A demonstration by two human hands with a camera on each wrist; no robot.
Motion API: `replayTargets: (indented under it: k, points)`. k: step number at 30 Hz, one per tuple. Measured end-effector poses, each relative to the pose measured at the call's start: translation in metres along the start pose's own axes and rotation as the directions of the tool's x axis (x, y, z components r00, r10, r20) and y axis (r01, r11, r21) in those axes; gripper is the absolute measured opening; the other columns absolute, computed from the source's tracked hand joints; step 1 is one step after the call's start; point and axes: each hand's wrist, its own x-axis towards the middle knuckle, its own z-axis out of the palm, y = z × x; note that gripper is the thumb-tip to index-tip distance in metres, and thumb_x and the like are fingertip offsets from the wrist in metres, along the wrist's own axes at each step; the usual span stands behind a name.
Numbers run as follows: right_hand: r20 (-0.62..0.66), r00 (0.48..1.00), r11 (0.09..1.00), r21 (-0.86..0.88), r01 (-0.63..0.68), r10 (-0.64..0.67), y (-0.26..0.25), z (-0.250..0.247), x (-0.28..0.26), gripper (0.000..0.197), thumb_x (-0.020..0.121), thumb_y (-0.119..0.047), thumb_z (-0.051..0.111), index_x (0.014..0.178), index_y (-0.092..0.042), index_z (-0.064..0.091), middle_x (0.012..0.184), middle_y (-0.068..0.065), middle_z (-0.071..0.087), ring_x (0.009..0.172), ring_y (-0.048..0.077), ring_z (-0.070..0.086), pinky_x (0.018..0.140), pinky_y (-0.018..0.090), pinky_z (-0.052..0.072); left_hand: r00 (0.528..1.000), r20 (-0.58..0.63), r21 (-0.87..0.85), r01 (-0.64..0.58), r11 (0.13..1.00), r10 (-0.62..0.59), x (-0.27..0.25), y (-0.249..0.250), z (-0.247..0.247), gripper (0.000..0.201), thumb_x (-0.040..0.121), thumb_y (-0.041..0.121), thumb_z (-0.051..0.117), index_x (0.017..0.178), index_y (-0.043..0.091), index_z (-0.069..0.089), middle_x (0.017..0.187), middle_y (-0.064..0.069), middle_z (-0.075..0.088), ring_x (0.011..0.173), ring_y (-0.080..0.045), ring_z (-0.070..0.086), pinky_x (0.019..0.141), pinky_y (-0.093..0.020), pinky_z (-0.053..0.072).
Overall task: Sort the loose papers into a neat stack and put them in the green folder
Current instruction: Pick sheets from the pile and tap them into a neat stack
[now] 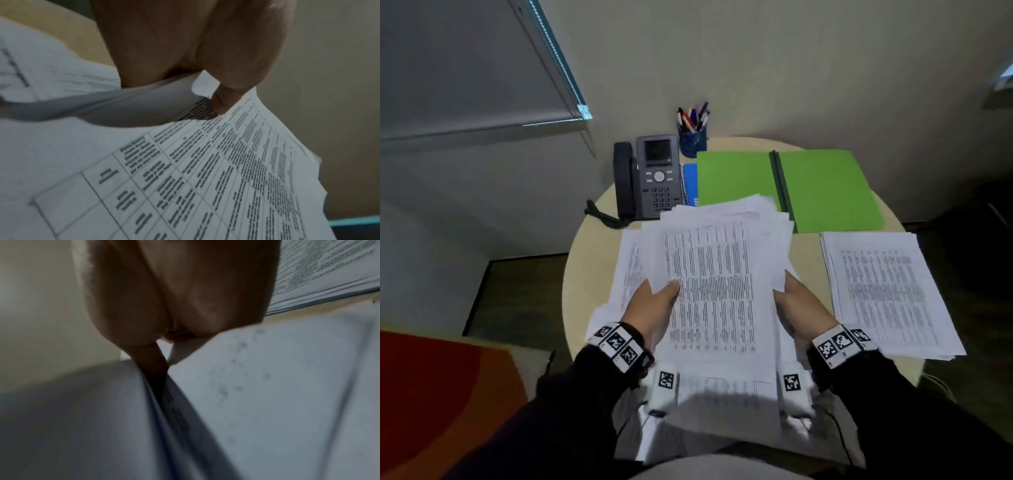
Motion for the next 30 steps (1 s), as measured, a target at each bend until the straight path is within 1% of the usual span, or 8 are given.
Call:
replayTargets:
  k: [3, 5, 10, 14, 17, 20, 22, 30]
  points:
    - [-0.082, 0.989, 0.992, 0.034, -0.118, 0.121, 0.003, 0.002, -0.006, 0.037, 0.101, -0.056, 0.049, 0.128, -0.032, 0.058, 0.096, -0.022, 0.074, 0.078, -0.009, 0.065, 0.075, 0.020, 0.050, 0.999, -0.016, 0.062, -0.044, 0.997, 0.045, -0.008, -0.009, 0.004, 0.096, 0.080, 0.070, 0.073, 0.156, 0.026, 0.033, 0.155, 0.011, 0.046, 0.144, -0.019, 0.045, 0.122, -0.049, 0.030]
    - [-0.060, 0.987, 0.989, 0.018, -0.149, 0.150, 0.007, 0.003, -0.010, 0.066, 0.088, -0.074, 0.054, 0.139, -0.033, 0.050, 0.120, -0.025, 0.066, 0.106, -0.005, 0.064, 0.102, 0.038, 0.049, 0.990, -0.034, 0.020, -0.138, 0.990, 0.139, -0.027, 0.002, 0.013, 0.080, 0.090, 0.059, 0.070, 0.154, 0.027, 0.036, 0.150, 0.018, 0.046, 0.141, -0.014, 0.046, 0.120, -0.039, 0.034]
    - [-0.252, 0.927, 0.915, -0.362, 0.177, -0.279, -0.014, 0.008, -0.019, 0.017, 0.096, -0.019, 0.067, 0.110, -0.026, 0.062, 0.106, -0.008, 0.071, 0.104, 0.016, 0.065, 0.094, 0.036, 0.055, 0.799, -0.146, 0.213, -0.550, 0.807, 0.583, -0.065, 0.038, 0.033, 0.039, 0.107, 0.015, 0.052, 0.141, 0.014, 0.034, 0.127, 0.014, 0.055, 0.109, 0.016, 0.056, 0.091, -0.011, 0.048]
    - [-0.124, 0.824, 0.805, -0.338, 0.489, -0.553, -0.044, 0.015, -0.031, 0.023, 0.098, -0.008, 0.063, 0.118, -0.020, 0.064, 0.112, -0.005, 0.072, 0.108, 0.003, 0.065, 0.094, 0.026, 0.050, 0.632, -0.303, 0.173, -0.700, 0.693, 0.714, -0.065, 0.054, 0.028, 0.087, 0.098, -0.006, 0.055, 0.158, 0.015, -0.004, 0.154, 0.000, 0.034, 0.138, 0.009, 0.040, 0.112, -0.019, 0.040]
    - [-0.061, 0.880, 0.806, -0.435, 0.401, -0.470, -0.032, 0.014, -0.031, 0.025, 0.101, -0.015, 0.058, 0.123, -0.028, 0.057, 0.108, 0.002, 0.071, 0.091, 0.003, 0.066, 0.084, 0.018, 0.048, 0.678, -0.279, 0.159, -0.666, 0.729, 0.680, -0.068, 0.047, 0.025, 0.102, 0.095, -0.007, 0.061, 0.157, 0.032, -0.010, 0.162, 0.009, 0.016, 0.136, 0.023, 0.029, 0.114, -0.017, 0.037]
    - [-0.116, 0.942, 0.873, -0.425, 0.239, -0.314, -0.005, 0.014, -0.024, 0.024, 0.101, -0.018, 0.058, 0.123, -0.025, 0.055, 0.096, 0.011, 0.069, 0.072, 0.023, 0.063, 0.063, 0.039, 0.050, 0.775, -0.226, 0.218, -0.550, 0.806, 0.590, -0.063, 0.018, 0.020, 0.101, 0.097, 0.015, 0.067, 0.157, 0.049, -0.007, 0.165, 0.011, 0.014, 0.149, -0.003, 0.021, 0.123, -0.051, 0.029]
    - [-0.148, 0.946, 0.910, -0.349, 0.223, -0.289, 0.004, 0.017, -0.024, 0.025, 0.101, -0.009, 0.057, 0.125, -0.011, 0.051, 0.102, -0.002, 0.069, 0.087, 0.005, 0.068, 0.072, 0.022, 0.051, 0.817, -0.224, 0.171, -0.503, 0.847, 0.531, -0.060, 0.004, 0.016, 0.096, 0.095, 0.023, 0.070, 0.153, 0.058, 0.002, 0.163, -0.002, 0.031, 0.150, -0.018, 0.034, 0.121, -0.055, 0.033]
    - [-0.200, 0.941, 0.932, -0.297, 0.209, -0.274, 0.005, 0.030, -0.020, 0.032, 0.100, -0.013, 0.059, 0.122, -0.033, 0.049, 0.124, -0.001, 0.064, 0.117, 0.012, 0.062, 0.106, 0.040, 0.047, 0.876, -0.219, 0.113, -0.415, 0.903, 0.431, -0.053, 0.004, 0.031, 0.071, 0.098, 0.025, 0.067, 0.152, 0.016, 0.022, 0.151, -0.007, 0.047, 0.139, -0.017, 0.047, 0.121, -0.044, 0.034]
